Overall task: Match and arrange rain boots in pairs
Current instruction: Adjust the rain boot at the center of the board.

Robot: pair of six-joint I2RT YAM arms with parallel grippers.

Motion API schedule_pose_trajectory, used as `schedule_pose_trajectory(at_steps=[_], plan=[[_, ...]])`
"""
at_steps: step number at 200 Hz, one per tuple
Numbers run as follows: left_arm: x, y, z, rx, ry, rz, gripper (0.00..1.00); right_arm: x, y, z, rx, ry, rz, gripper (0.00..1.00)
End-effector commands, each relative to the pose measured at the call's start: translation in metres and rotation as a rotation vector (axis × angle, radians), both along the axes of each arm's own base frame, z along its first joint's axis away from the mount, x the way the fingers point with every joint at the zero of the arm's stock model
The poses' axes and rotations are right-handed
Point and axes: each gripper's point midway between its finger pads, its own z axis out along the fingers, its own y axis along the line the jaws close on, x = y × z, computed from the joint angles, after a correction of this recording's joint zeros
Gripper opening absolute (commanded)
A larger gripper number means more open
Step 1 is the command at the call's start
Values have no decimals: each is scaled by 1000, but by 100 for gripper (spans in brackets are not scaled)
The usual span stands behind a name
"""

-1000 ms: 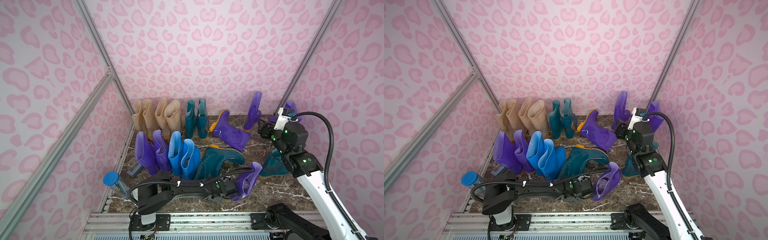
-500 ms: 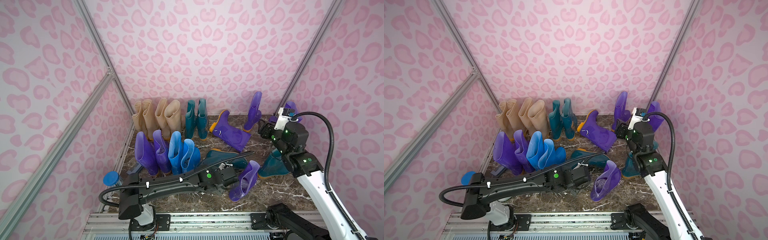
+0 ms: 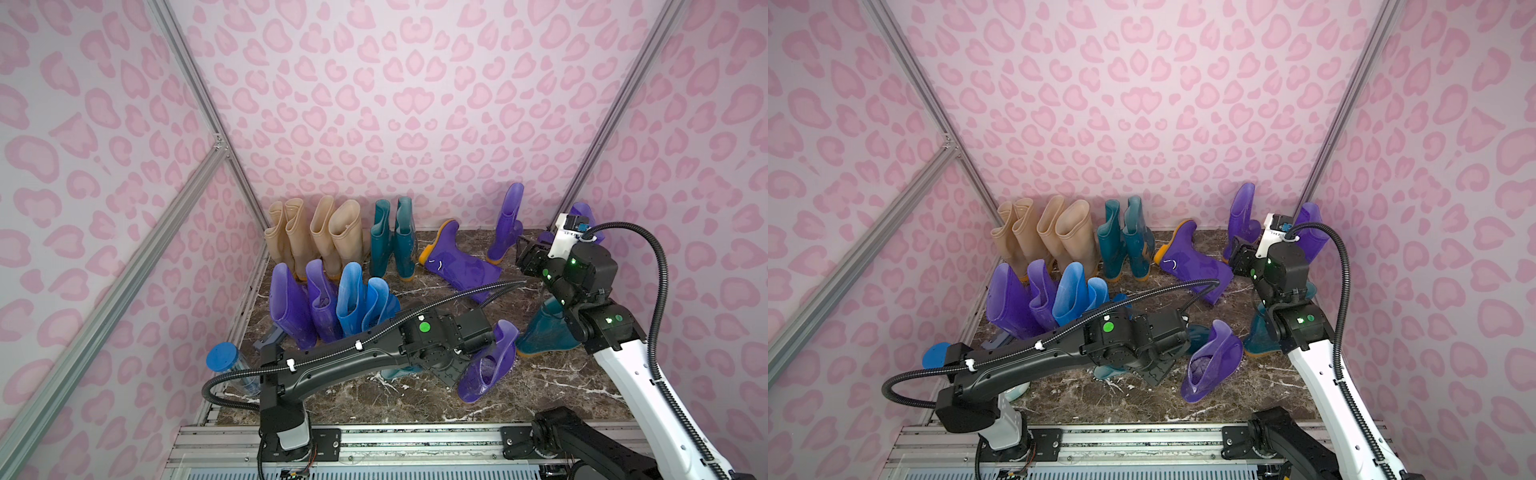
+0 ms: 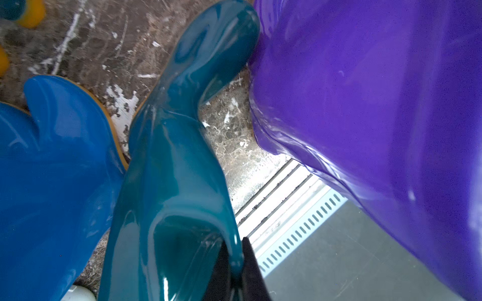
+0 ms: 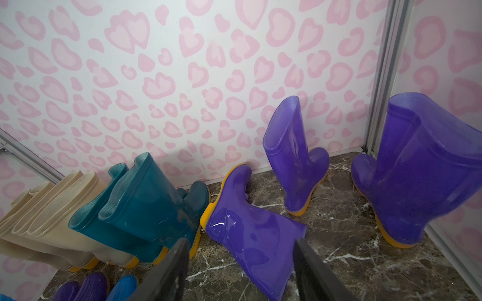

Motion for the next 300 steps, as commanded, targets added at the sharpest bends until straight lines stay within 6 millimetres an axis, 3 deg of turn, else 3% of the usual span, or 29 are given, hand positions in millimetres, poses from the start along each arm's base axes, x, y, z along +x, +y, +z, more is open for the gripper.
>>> schedule_pose_trajectory(at_steps=[1,17,28,50,60,75,82,94,131,150,174,195,198,208,232,268,300], plan=[[2,1,-3,18,45,-31,6,-1,1,10,10,-34,5,65],[23,7,5,-2,24,0,8,-2,-1,11,9,-35,-2,65],[42,11,12,-36,15,38,18,-2,-1,11,9,-34,-1,65],[67,7,16,-102,49,56,23,-1,0,11,12,-32,3,66],[70,0,17,-126,67,37,33,-1,0,12,13,-33,2,67],[73,-9,20,-137,75,14,34,-1,-2,12,3,-31,-6,67],[72,-15,24,-157,84,-1,40,-2,-4,12,-3,-29,-12,67],[74,-22,33,-190,77,-15,48,-1,-5,11,-8,-27,-18,67],[93,-33,69,-245,10,-36,57,11,0,4,18,7,-7,67],[106,-33,86,-284,-35,-27,59,24,10,2,55,34,-3,64],[128,-25,105,-341,-86,21,63,44,44,2,28,44,-18,62],[145,-9,123,-366,-154,69,66,77,57,-24,35,111,-23,63],[147,-6,125,-369,-164,73,66,81,57,-15,39,93,-33,63],[153,0,132,-376,-194,88,67,98,55,-25,23,121,-56,63],[164,8,138,-391,-223,100,66,134,57,-52,-30,226,-92,56],[161,3,130,-413,-185,85,65,150,66,-106,-36,351,-89,49],[163,10,129,-398,-210,75,66,150,55,-149,-39,409,-130,45]])
